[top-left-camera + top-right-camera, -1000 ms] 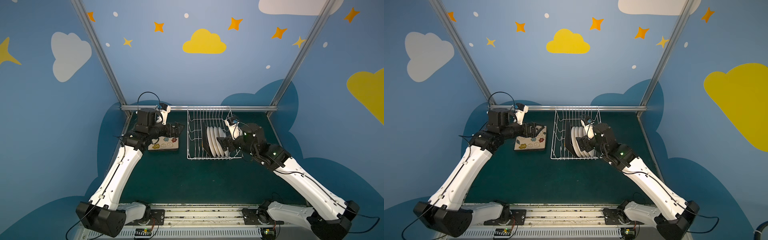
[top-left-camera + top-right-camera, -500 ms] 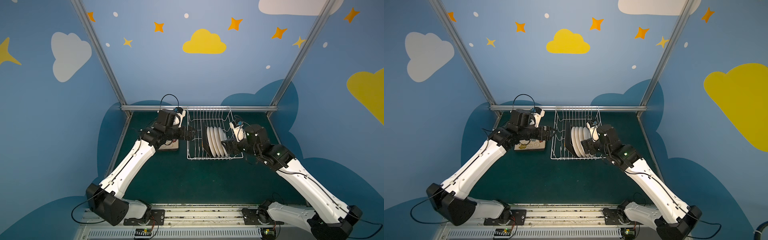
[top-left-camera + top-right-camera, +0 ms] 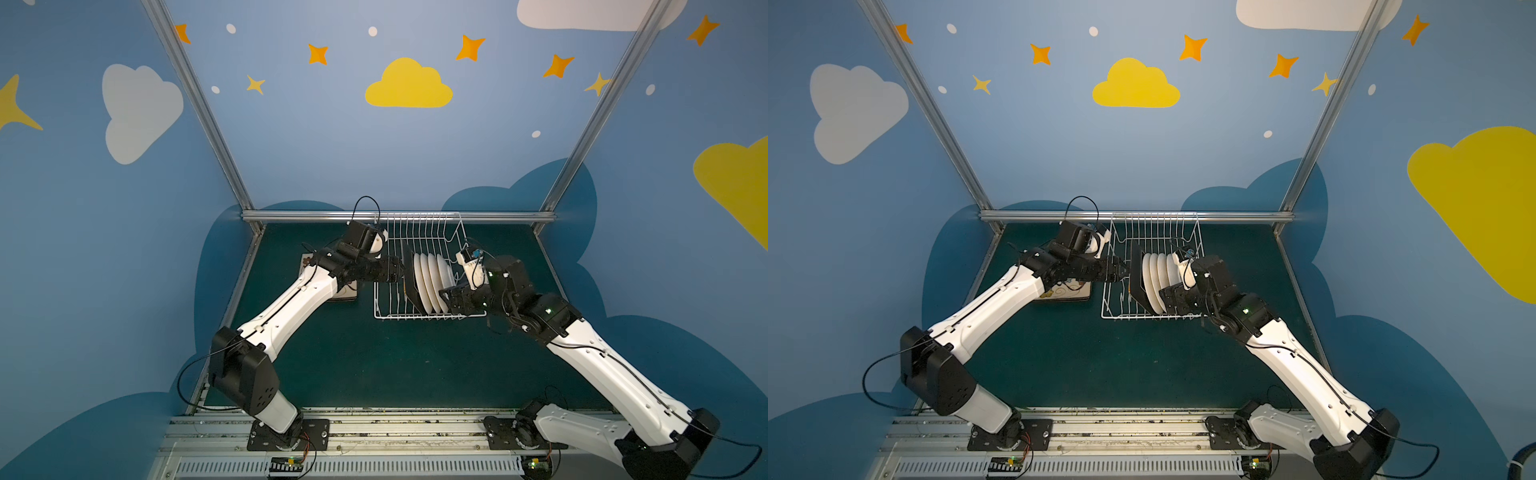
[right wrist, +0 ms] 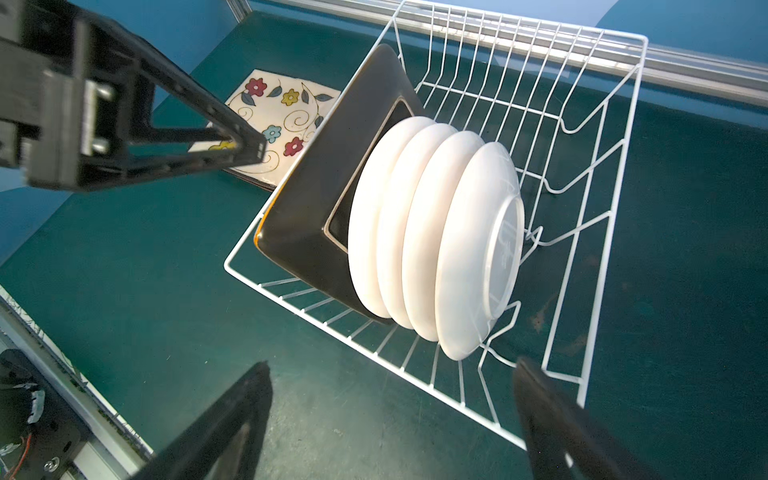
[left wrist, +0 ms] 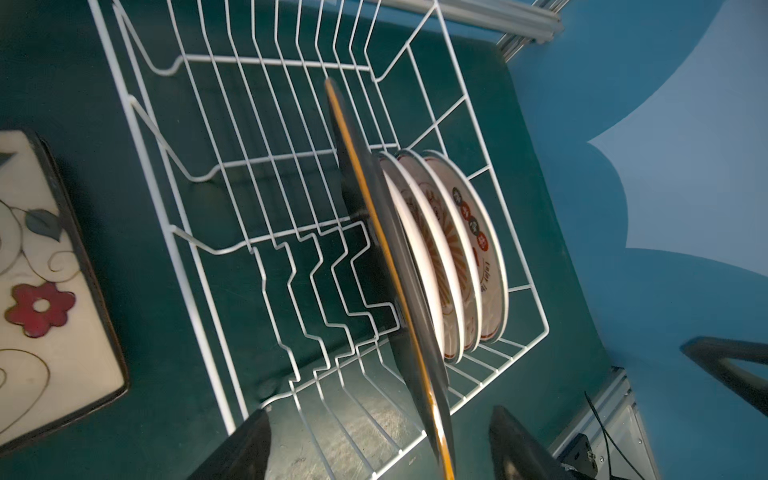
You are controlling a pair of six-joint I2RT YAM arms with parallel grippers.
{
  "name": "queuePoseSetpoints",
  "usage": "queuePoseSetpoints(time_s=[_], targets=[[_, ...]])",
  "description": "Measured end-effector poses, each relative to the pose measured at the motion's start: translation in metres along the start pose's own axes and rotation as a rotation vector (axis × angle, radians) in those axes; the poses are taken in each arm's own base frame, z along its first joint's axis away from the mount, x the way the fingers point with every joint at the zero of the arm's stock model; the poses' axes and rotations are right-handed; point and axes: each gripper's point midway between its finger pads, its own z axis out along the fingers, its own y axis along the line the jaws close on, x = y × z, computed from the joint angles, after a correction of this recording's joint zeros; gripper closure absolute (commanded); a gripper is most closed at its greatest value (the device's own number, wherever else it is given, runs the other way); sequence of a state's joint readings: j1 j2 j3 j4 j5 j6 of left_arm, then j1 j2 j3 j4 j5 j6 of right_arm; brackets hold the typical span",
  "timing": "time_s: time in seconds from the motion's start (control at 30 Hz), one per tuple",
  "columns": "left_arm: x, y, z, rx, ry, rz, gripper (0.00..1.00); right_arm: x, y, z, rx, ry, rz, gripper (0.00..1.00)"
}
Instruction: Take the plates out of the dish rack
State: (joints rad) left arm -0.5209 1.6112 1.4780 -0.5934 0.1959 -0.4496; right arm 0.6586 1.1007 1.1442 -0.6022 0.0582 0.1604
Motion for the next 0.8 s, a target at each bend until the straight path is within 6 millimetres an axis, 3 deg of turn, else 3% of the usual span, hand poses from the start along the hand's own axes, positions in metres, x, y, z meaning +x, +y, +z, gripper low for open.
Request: queuePoseSetpoints(time_s=[0.13,0.37,0.8], targets=[[0.004,0.000,0.019,0.002,0.039,-0.022,0.30,-0.002,0.000,-0.001,-0.001,-0.010,0.002,0.10],[-0.008,-0.007,0.031,0.012,0.033,-0.025,0.40,-0.004,-0.001,-0.005,-0.001,-0.026,0.003,0.10],[-0.006,-0.002,0.055,-0.006,0.071,-0.051,0.49,-0.005,-0.005,-0.005,0.008,-0.030,0.010,0.10]])
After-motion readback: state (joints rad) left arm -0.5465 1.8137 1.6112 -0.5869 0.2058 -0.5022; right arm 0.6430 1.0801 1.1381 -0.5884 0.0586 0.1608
